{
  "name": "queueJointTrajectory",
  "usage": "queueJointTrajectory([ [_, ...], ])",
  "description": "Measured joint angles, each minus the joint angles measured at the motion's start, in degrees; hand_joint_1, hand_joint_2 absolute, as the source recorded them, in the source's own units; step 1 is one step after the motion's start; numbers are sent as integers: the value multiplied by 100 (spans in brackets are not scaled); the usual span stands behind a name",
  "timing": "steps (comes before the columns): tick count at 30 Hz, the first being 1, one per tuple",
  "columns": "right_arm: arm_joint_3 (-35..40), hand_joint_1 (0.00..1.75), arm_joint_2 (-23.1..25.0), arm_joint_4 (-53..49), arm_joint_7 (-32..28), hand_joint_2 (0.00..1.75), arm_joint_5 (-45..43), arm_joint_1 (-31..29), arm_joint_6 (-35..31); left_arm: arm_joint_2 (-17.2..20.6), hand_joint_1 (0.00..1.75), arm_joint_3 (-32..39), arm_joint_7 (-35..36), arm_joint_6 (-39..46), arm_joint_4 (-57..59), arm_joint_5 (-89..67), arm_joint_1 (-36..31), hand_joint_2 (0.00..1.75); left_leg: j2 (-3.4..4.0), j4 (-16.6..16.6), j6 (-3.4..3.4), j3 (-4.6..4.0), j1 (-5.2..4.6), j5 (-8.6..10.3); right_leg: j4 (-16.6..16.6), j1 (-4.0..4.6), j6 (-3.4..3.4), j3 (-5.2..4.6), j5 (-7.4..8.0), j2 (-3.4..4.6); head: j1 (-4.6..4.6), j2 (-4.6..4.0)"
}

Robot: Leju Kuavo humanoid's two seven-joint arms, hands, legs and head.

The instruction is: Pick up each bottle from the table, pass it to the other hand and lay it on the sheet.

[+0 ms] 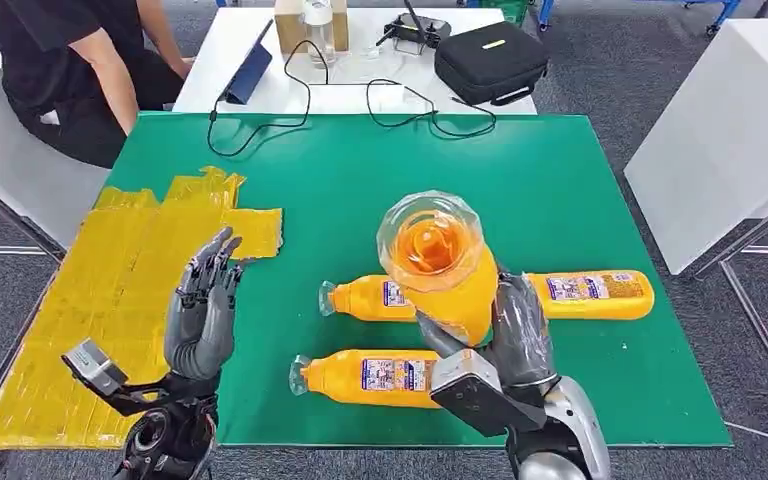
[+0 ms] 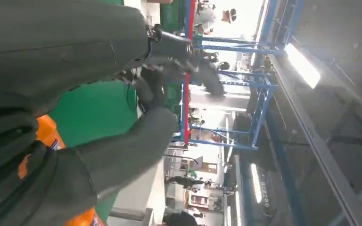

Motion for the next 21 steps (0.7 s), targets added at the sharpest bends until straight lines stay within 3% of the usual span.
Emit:
queueJointTrajectory([
  [21,-76,157,-33,0,-151,175,-118,2,-44,-13,175,109,-48,-13,-2,28,0,175,0,0,0,0,0,0,0,0,0,0,0,0,2,0],
])
